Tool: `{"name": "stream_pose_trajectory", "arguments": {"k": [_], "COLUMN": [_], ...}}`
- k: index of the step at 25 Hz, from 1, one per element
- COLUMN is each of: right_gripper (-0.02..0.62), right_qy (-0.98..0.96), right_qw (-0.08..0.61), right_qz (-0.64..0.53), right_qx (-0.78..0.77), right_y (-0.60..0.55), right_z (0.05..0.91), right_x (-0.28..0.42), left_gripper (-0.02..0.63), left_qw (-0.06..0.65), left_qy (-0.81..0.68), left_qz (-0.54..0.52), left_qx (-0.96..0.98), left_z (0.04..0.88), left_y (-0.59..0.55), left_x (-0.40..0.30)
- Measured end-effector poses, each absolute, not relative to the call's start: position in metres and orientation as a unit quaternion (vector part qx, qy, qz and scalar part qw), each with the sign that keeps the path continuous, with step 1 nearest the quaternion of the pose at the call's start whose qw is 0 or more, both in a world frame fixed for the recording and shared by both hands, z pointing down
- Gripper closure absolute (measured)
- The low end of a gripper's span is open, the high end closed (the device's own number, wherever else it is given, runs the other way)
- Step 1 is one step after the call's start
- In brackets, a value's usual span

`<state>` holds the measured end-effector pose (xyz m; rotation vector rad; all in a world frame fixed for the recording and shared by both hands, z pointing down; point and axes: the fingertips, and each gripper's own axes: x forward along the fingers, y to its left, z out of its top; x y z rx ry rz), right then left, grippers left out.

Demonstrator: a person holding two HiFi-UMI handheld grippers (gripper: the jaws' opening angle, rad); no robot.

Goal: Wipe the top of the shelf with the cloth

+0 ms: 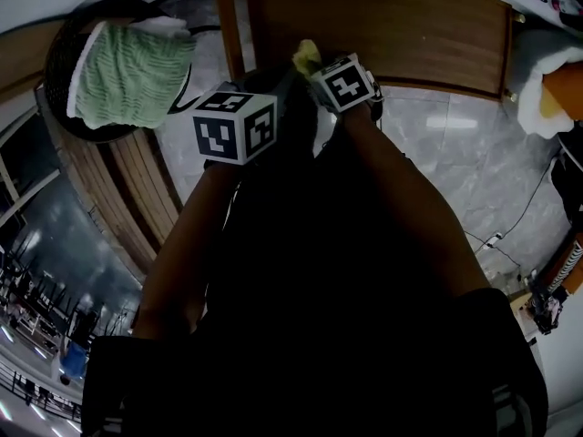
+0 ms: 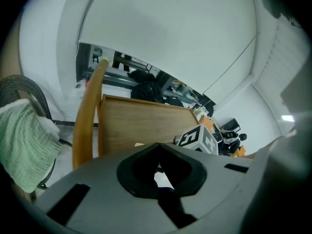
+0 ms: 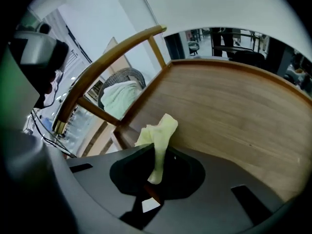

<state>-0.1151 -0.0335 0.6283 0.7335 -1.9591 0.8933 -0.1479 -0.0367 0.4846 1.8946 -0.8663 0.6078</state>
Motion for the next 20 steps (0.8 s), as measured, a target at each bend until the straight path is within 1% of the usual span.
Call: {"name": "stream_pose_trajectory", "arguments": {"k": [9,20], "right_gripper": [0.546,0.544], "right_qy": [-0.751,-0.712], "right_qw": [0.428,0.400], "right_qz": [0.362,0.399], "right_qx": [0.349,0.418], "right_y": [-0.030,-0.034], "right_z": [0.628,0.623], "right_x": [0.012,0.168], "left_gripper": [0.595,0.595], "left_qw": [0.477,0.482], "left_qy": [-0.331,-0.311], "left_qz": [0.262,0.267], "left_qx": [0.771,0.774], "left_z": [0.498,0.509], "left_y": [-0.027,-0.026], "left_x": [-0.067,0.031]}}
